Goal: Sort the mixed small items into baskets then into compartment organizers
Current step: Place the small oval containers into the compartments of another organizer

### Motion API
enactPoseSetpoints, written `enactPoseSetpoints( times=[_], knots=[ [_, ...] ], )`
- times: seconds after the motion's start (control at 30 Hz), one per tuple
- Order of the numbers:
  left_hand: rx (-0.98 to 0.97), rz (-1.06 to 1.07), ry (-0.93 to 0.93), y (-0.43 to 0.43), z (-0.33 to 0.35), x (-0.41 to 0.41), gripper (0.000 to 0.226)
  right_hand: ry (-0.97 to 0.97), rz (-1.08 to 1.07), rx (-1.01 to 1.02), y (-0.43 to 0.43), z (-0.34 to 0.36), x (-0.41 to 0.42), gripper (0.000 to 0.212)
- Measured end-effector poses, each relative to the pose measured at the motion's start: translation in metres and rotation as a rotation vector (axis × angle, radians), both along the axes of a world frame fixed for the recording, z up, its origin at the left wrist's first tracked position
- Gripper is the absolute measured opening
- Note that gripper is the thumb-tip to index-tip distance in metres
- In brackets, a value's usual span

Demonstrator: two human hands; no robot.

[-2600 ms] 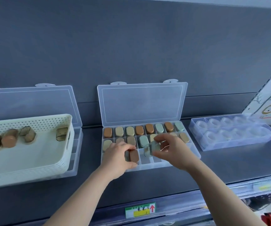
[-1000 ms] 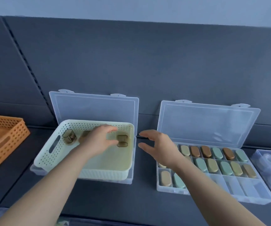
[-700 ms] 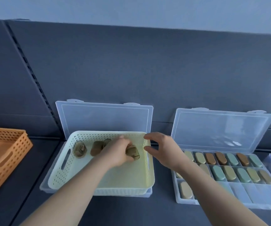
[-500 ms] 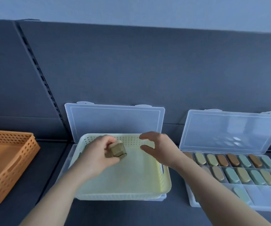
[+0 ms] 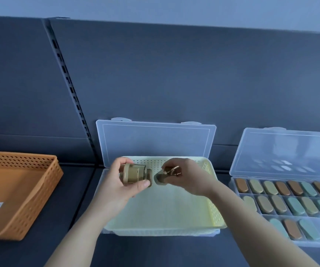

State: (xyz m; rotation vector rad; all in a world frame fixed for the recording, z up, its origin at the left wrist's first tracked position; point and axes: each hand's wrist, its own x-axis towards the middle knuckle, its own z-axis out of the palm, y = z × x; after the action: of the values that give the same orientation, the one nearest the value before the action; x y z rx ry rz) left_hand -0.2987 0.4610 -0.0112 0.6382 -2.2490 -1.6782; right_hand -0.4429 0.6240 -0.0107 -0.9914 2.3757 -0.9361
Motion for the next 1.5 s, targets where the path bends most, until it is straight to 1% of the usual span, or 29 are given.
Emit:
enactPoseSetpoints(
  times=[0.1,0.2,0.23,0.3,0.37,0.43,0.5,0.6,0.67,0.73,0.83,0.9,0.97,1.03,1.07,1.13,1.27,1.37,1.5],
  knots=[
    [0.032,0.0,-0.007,0.018,-0.004,-0.011,0.053,-0.277,-0.114,-0.233,0.035,0.016,0.003,0.017],
    [0.098,-0.065,0.031,0.042,-0.001,-0.024,0.054,-0.54,-0.197,-0.457,0.073,0.026,0.01,0.019],
    [0.15,-0.102,0.054,0.054,0.0,-0.028,0.054,-0.614,-0.232,-0.516,0.086,0.029,0.011,0.02],
    [0.272,-0.155,0.095,0.08,0.004,-0.038,0.047,-0.668,-0.292,-0.59,0.114,0.031,0.01,0.022],
    [0.376,-0.177,0.125,0.109,0.004,-0.049,0.036,-0.63,-0.352,-0.615,0.144,0.031,0.006,0.023],
    [0.384,-0.208,0.131,0.141,0.005,-0.059,0.026,-0.516,-0.44,-0.568,0.178,0.029,-0.001,0.026],
    [0.35,-0.267,0.126,0.176,0.007,-0.067,0.029,-0.409,-0.507,-0.512,0.215,0.027,-0.01,0.025],
    [0.317,-0.372,0.133,0.23,0.008,-0.081,0.039,-0.341,-0.563,-0.485,0.273,0.024,-0.027,0.018],
    [0.2,-0.407,0.106,0.263,0.005,-0.091,0.041,-0.33,-0.601,-0.484,0.309,0.02,-0.036,0.018],
    [0.077,-0.395,0.088,0.295,-0.003,-0.102,0.043,-0.328,-0.621,-0.478,0.34,0.015,-0.044,0.019],
    [-0.2,-0.379,0.05,0.338,-0.02,-0.119,0.048,-0.336,-0.612,-0.454,0.377,0.006,-0.05,0.022],
    [-0.363,-0.375,0.024,0.359,-0.032,-0.131,0.056,-0.322,-0.601,-0.408,0.394,-0.001,-0.053,0.021],
    [-0.467,-0.383,-0.019,0.381,-0.042,-0.141,0.066,-0.331,-0.614,-0.393,0.412,-0.008,-0.056,0.019],
    [-0.579,-0.401,-0.068,0.395,-0.047,-0.148,0.06,-0.362,-0.631,-0.409,0.426,-0.014,-0.059,0.021],
    [-0.642,-0.412,-0.093,0.4,-0.051,-0.151,0.056,-0.354,-0.631,-0.4,0.431,-0.016,-0.06,0.022],
    [-0.749,-0.433,-0.137,0.405,-0.056,-0.157,0.054,-0.309,-0.612,-0.354,0.44,-0.018,-0.062,0.019],
    [-0.82,-0.448,-0.209,0.41,-0.066,-0.163,0.061,-0.235,-0.566,-0.264,0.445,-0.025,-0.066,0.018],
    [-0.834,-0.436,-0.219,0.412,-0.069,-0.165,0.065,-0.149,-0.512,-0.158,0.443,-0.03,-0.068,0.022],
    [-0.801,-0.441,-0.209,0.409,-0.069,-0.159,0.074,-0.014,-0.432,-0.038,0.436,-0.039,-0.071,0.016]
  ],
)
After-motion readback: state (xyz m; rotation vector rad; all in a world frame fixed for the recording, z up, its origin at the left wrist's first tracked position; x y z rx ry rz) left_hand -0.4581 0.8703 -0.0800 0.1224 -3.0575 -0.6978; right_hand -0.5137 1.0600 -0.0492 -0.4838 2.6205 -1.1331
